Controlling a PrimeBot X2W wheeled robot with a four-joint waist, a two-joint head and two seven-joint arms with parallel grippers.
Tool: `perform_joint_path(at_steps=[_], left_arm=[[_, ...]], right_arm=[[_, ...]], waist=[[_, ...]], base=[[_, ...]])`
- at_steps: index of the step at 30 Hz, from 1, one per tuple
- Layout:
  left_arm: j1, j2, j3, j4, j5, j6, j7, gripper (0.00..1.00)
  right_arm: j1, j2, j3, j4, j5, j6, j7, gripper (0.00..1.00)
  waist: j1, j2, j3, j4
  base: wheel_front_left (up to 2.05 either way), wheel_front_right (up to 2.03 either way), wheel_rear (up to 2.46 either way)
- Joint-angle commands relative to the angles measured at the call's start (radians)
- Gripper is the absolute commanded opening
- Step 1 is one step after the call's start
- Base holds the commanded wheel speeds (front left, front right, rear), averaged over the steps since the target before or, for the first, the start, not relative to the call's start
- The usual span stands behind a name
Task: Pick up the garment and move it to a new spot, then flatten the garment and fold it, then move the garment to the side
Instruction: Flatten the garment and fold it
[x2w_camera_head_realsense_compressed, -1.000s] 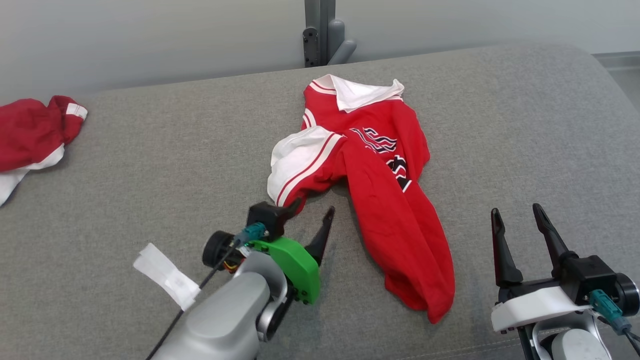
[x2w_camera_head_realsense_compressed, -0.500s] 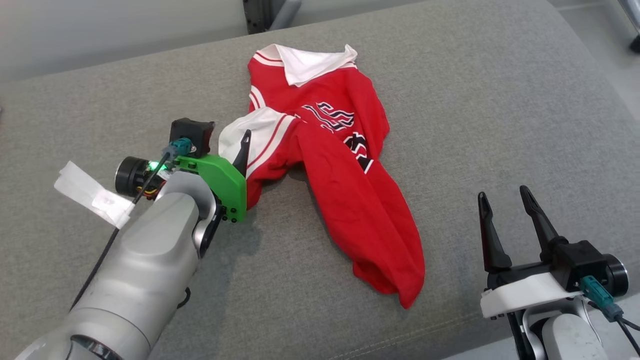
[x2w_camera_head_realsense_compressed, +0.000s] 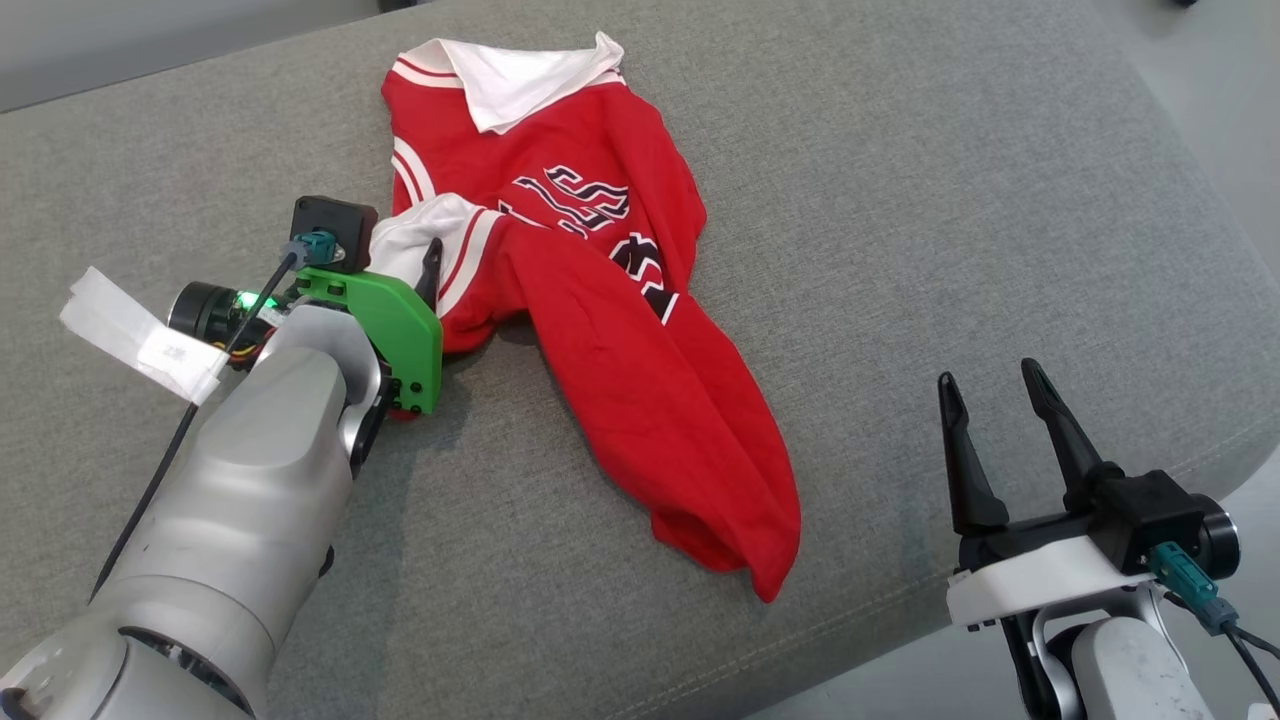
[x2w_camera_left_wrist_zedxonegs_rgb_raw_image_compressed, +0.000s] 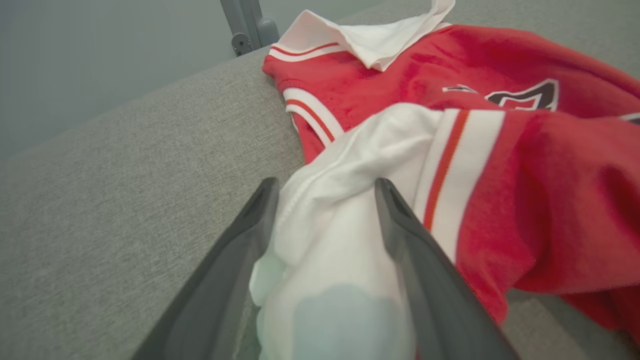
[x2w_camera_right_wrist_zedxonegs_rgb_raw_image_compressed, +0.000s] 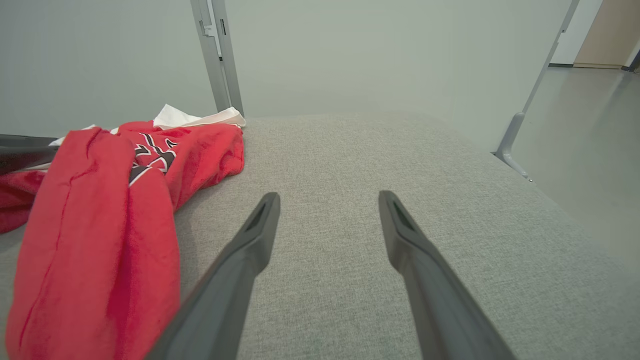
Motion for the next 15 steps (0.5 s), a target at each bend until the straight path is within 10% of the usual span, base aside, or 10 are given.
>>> perform_joint_path(at_steps=[1, 15], left_arm=[[-0.019, 0.003, -0.002, 0.006, -0.002, -0.009, 0.001, 0.01], [-0.114, 0.060, 0.071, -0.118, 0.039, 0.069, -0.082, 0.00]], right_arm=[[-0.010, -0.002, -0.002, -0.004, 0.010, -0.002, 0.000, 1.00], [-0.011, -0.002, -0.015, 0.008, 0.007, -0.002, 0.000, 1.00]], waist=[[0.0000, 0.0120, 0.011, -0.007], [0.0000, 0.0120, -0.033, 0.047]], base=[[0.00, 0.00, 0.00], [0.00, 0.00, 0.00]])
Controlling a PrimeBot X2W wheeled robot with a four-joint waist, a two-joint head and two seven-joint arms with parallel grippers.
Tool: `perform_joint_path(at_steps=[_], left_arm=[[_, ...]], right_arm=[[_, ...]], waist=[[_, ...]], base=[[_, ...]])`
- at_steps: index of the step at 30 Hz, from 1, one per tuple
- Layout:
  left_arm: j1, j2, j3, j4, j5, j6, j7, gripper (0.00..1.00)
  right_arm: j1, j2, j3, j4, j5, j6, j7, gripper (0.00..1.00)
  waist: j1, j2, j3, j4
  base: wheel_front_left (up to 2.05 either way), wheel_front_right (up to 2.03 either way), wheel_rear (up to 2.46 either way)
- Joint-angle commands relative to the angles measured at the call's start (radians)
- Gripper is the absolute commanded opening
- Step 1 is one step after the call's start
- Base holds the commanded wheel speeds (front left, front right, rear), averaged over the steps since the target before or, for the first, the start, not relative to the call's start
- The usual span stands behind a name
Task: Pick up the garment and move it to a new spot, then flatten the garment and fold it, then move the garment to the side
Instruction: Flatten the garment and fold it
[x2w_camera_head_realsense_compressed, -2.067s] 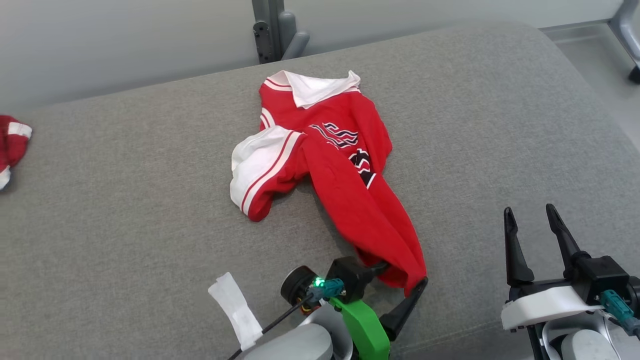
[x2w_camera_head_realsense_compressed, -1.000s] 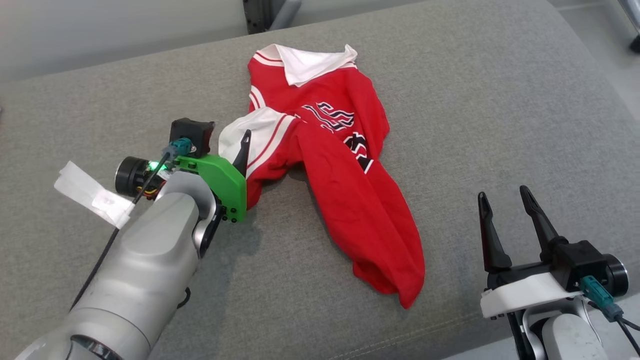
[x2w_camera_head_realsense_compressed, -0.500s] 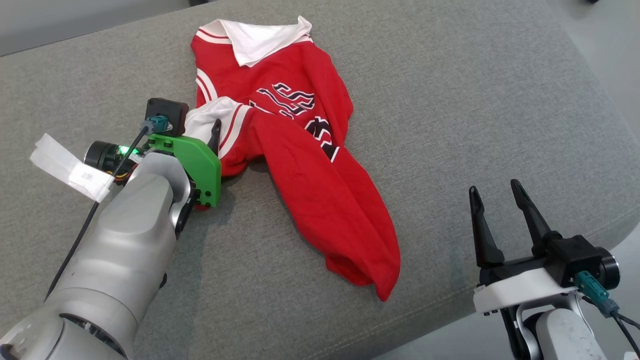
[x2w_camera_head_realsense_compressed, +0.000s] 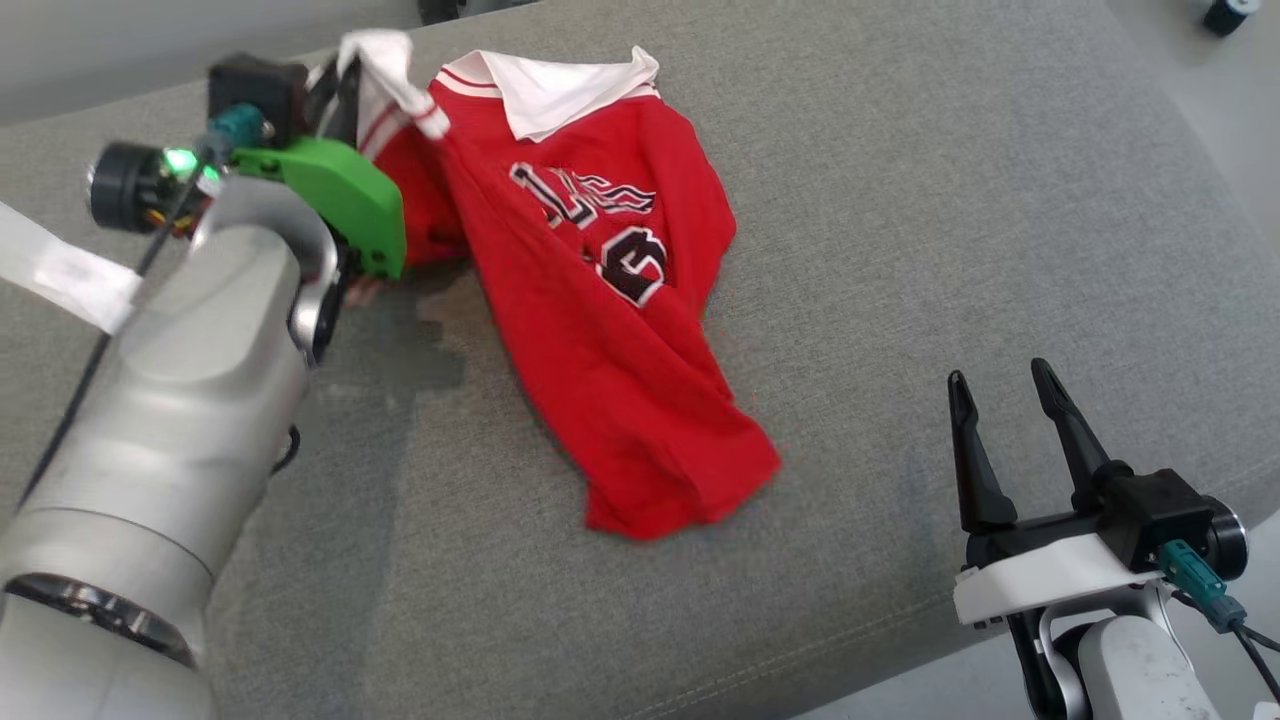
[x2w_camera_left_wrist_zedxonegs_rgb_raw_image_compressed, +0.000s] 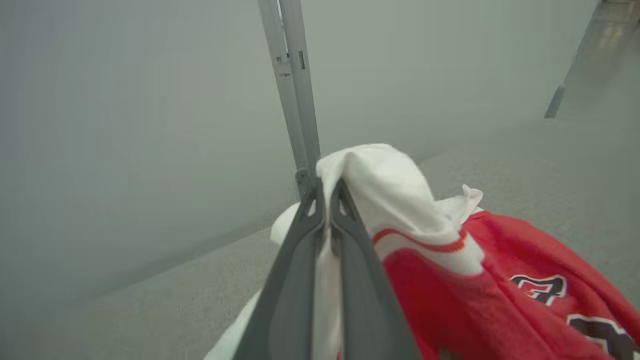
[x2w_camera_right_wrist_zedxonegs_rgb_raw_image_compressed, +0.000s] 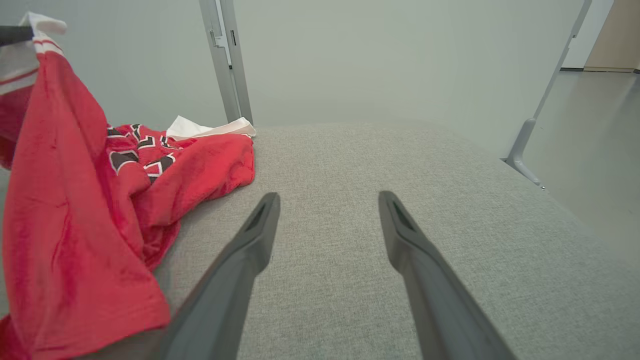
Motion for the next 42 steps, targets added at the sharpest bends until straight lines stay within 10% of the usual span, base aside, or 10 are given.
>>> perform_joint_path(at_steps=[1, 13, 22, 34, 36, 38, 42], left_arm=[[-0.019, 0.018, 0.017, -0.030, 0.016, 0.016, -0.006, 0.00], [0.327, 0.129, 0.345, -0.566, 0.282, 0.110, -0.004, 0.00], [0.779, 0.014, 0.634, -0.745, 0.408, 0.086, -0.004, 0.00], [1.005, -0.118, 0.757, -0.706, 0.518, -0.006, -0.005, 0.02], [1.022, -0.127, 0.779, -0.691, 0.525, -0.014, -0.005, 0.37], [1.038, -0.137, 0.785, -0.673, 0.530, -0.034, -0.005, 1.00], [1.048, -0.141, 0.815, -0.670, 0.511, -0.056, -0.005, 1.00]], right_arm=[[-0.007, -0.002, -0.002, 0.002, -0.001, -0.002, 0.000, 1.00], [0.034, -0.002, -0.040, 0.007, -0.012, -0.002, -0.001, 1.00], [0.059, -0.002, -0.017, 0.020, -0.026, -0.002, -0.001, 1.00], [0.078, -0.003, 0.010, 0.052, -0.033, -0.002, 0.000, 1.00], [0.081, -0.003, 0.012, 0.059, -0.033, -0.002, -0.001, 1.00], [0.082, -0.002, 0.019, 0.067, -0.030, -0.002, -0.001, 1.00], [0.086, -0.003, 0.039, 0.103, -0.017, -0.002, 0.000, 1.00]], waist=[[-0.0001, 0.0120, -0.013, 0.013], [-0.0001, 0.0120, -0.075, 0.116], [-0.0001, 0.0120, -0.124, 0.228], [-0.0001, 0.0120, -0.174, 0.273], [-0.0001, 0.0120, -0.183, 0.278], [-0.0001, 0.0120, -0.190, 0.283], [-0.0001, 0.0120, -0.202, 0.296]], base=[[0.00, 0.00, 0.00], [0.00, 0.00, 0.00], [0.00, 0.00, 0.00], [0.00, 0.00, 0.00], [0.00, 0.00, 0.00], [0.00, 0.00, 0.00], [0.00, 0.00, 0.00]])
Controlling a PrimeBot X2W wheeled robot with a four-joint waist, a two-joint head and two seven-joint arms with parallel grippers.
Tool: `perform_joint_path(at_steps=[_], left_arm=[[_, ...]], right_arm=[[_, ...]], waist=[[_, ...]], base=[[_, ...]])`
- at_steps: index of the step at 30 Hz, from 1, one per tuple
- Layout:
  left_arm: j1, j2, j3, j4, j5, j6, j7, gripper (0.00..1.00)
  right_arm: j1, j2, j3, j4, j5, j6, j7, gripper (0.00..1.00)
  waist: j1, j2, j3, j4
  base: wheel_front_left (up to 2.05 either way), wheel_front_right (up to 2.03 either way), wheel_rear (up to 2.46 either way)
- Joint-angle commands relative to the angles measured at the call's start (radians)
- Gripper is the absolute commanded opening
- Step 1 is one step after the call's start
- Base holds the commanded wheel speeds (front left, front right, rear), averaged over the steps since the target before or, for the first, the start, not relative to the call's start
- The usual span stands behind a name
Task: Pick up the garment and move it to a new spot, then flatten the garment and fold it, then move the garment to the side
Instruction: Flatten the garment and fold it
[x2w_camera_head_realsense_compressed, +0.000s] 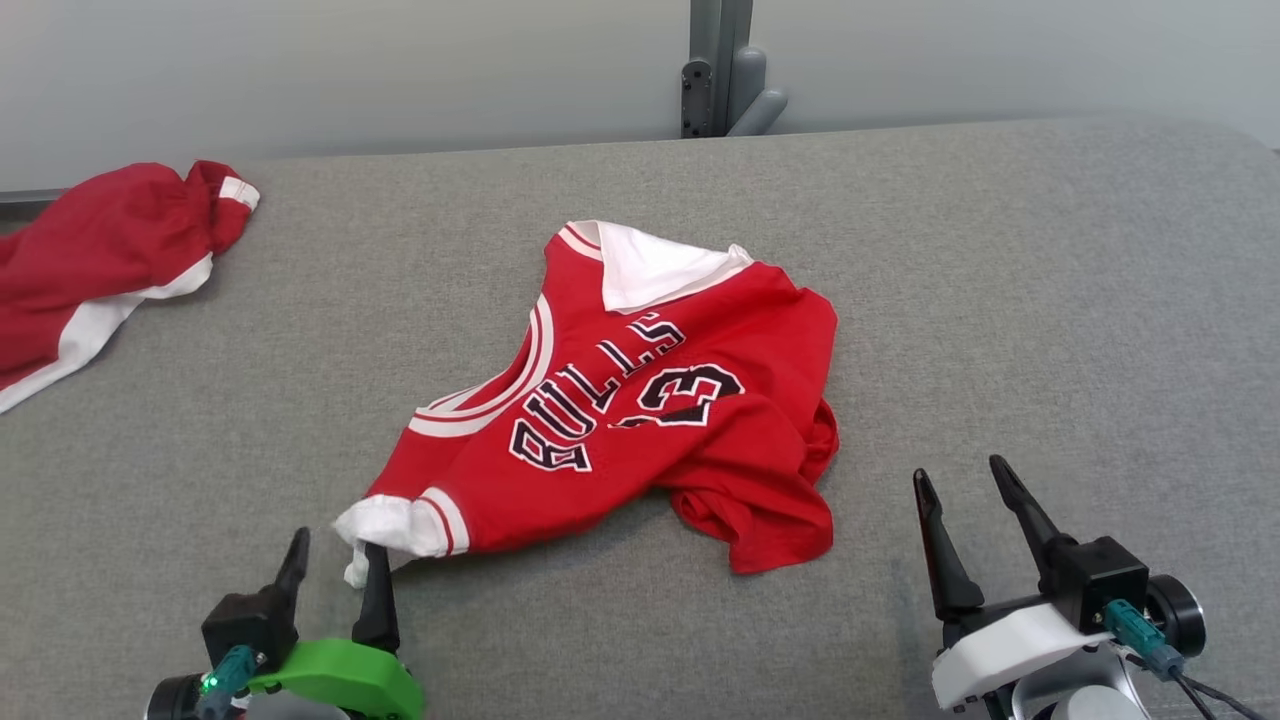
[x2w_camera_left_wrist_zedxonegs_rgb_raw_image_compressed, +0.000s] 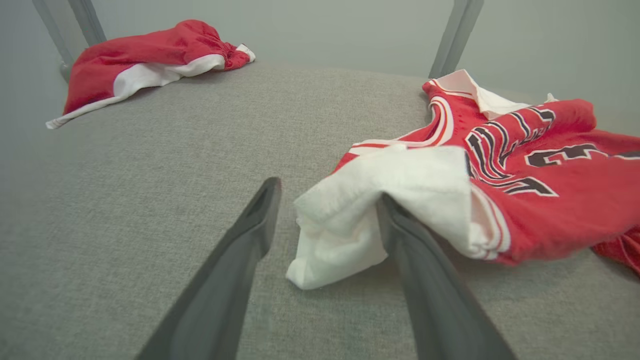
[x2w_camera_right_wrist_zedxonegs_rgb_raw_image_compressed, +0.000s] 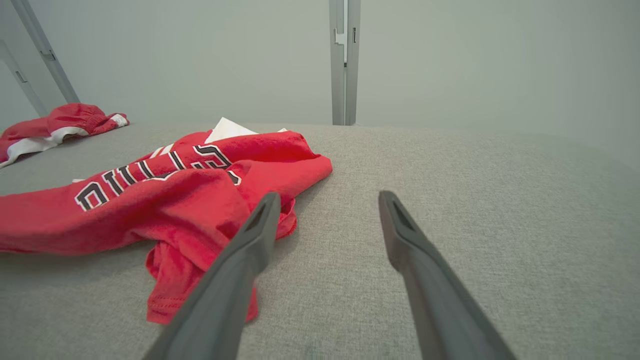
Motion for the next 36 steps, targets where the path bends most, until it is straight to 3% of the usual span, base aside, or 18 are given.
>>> perform_joint_path(at_steps=[1, 6, 14, 21, 33, 35, 36], left_arm=[[0.014, 0.002, 0.015, -0.014, -0.008, -0.007, 0.000, 1.00], [0.027, -0.001, 0.062, -0.091, -0.034, -0.019, 0.000, 1.00], [0.042, -0.001, 0.045, -0.196, -0.044, -0.019, 0.000, 1.00], [0.054, -0.001, 0.005, -0.220, -0.042, -0.010, 0.000, 1.00], [0.047, -0.001, -0.027, -0.233, -0.036, -0.006, 0.000, 1.00], [0.042, -0.001, -0.030, -0.237, -0.037, -0.002, 0.000, 1.00], [0.040, -0.001, -0.030, -0.239, -0.036, 0.000, 0.000, 1.00]], right_arm=[[0.010, -0.003, 0.006, 0.013, 0.011, -0.002, -0.001, 1.00], [0.013, -0.003, 0.026, 0.072, 0.030, -0.002, -0.001, 1.00], [-0.006, -0.003, 0.047, 0.213, 0.067, -0.002, -0.001, 1.00], [-0.052, -0.003, 0.055, 0.347, 0.099, -0.002, -0.001, 1.00], [-0.170, -0.003, 0.056, 0.538, 0.057, -0.002, -0.001, 1.00], [-0.189, -0.003, 0.060, 0.558, 0.056, -0.002, -0.001, 0.58], [-0.197, -0.003, 0.061, 0.566, 0.054, -0.002, -0.001, 0.43]], waist=[[0.0000, 0.0120, -0.009, 0.012], [0.0000, 0.0120, -0.020, 0.045], [0.0000, 0.0120, -0.041, 0.114], [0.0000, 0.0120, -0.048, 0.169], [0.0000, 0.0120, -0.028, 0.219], [0.0000, 0.0120, -0.021, 0.220], [0.0000, 0.0120, -0.018, 0.220]], base=[[0.00, 0.00, 0.00], [0.00, 0.00, 0.00], [0.00, 0.00, 0.00], [0.00, 0.00, 0.00], [0.00, 0.00, 0.00], [0.00, 0.00, 0.00], [0.00, 0.00, 0.00]])
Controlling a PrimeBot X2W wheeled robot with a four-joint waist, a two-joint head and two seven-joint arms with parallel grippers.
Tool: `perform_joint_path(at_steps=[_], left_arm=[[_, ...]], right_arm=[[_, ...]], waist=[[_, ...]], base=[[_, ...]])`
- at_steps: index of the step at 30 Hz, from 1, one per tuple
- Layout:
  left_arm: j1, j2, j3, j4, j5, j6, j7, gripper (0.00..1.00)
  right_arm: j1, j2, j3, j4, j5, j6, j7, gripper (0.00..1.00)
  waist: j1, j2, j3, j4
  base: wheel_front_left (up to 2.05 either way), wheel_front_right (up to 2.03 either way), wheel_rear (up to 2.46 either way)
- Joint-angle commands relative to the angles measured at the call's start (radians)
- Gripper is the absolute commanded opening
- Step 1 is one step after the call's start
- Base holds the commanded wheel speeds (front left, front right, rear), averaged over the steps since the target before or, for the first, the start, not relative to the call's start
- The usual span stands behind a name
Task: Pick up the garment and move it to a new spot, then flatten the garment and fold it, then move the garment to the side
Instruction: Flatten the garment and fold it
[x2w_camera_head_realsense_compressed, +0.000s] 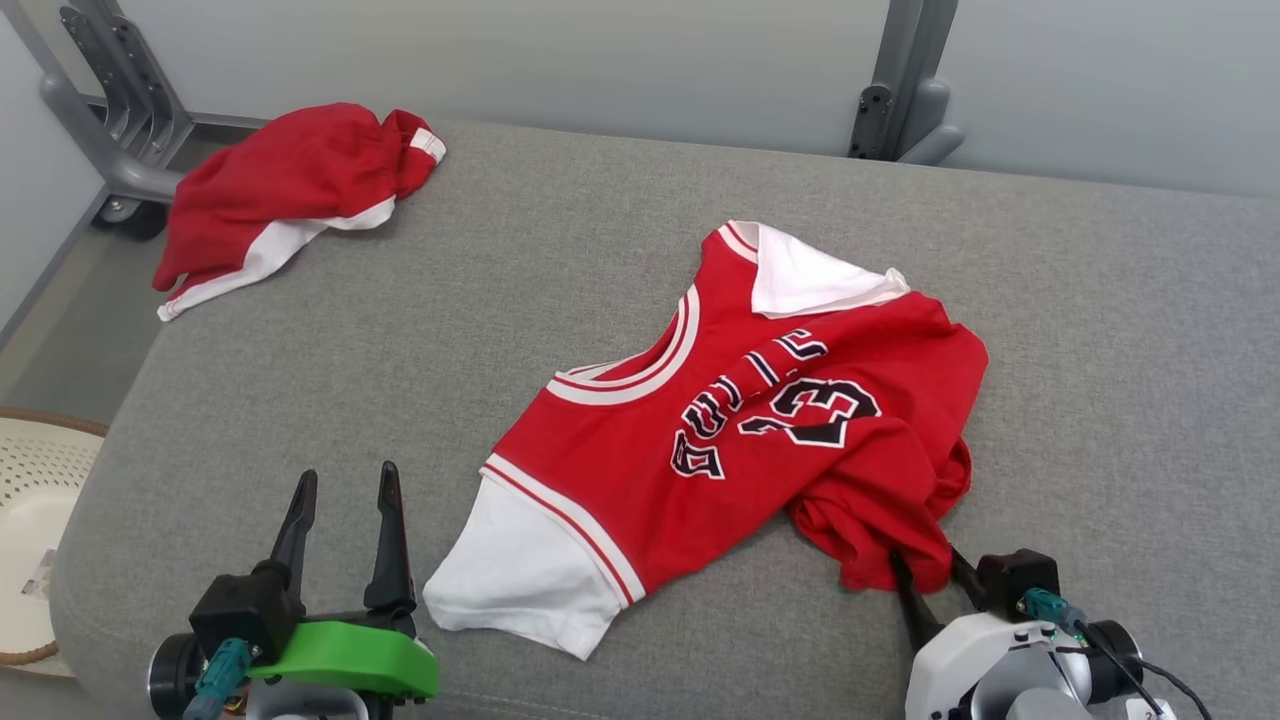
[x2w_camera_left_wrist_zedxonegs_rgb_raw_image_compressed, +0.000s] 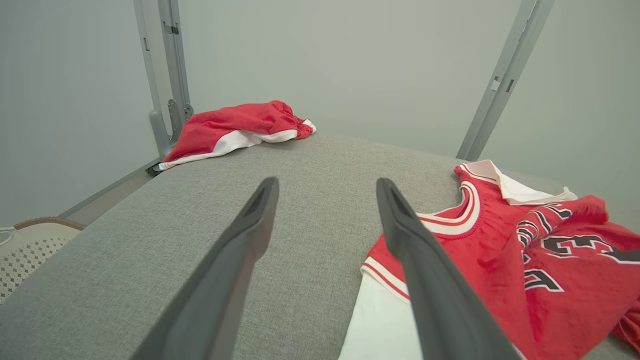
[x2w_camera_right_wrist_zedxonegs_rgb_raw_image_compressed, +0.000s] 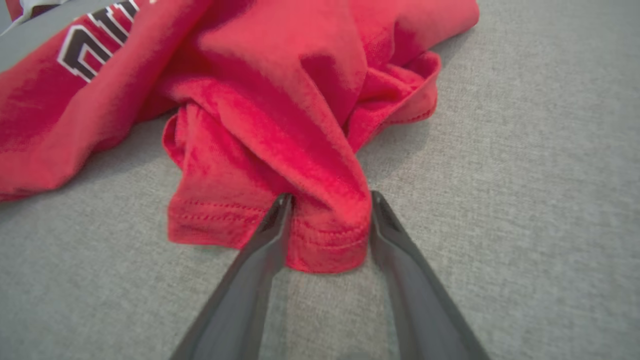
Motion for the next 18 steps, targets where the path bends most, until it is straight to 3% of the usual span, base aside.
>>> perform_joint_path(at_steps=[1, 2, 10, 18], left_arm=[[-0.003, 0.000, -0.001, -0.004, 0.003, 0.006, 0.000, 1.00], [-0.004, 0.000, 0.000, -0.005, 0.004, 0.008, 0.000, 1.00], [-0.012, 0.000, -0.001, -0.015, -0.008, 0.014, 0.000, 1.00], [-0.035, 0.001, -0.056, -0.016, -0.031, 0.016, 0.000, 1.00]], right_arm=[[-0.013, -0.004, 0.000, 0.006, -0.005, -0.002, -0.001, 0.26], [-0.021, -0.004, -0.005, 0.009, -0.009, -0.002, -0.001, 0.00], [-0.086, -0.039, -0.089, -0.047, -0.114, -0.002, -0.001, 0.00], [-0.238, -0.157, -0.123, -0.078, -0.226, -0.002, -0.001, 0.00]], waist=[[0.0000, 0.0119, 0.005, 0.000], [0.0000, 0.0119, 0.008, -0.003], [0.0000, 0.0119, 0.021, -0.055], [0.0000, 0.0119, 0.027, -0.072]], base=[[0.00, 0.00, 0.00], [0.00, 0.00, 0.00], [0.00, 0.00, 0.00], [0.00, 0.00, 0.00]])
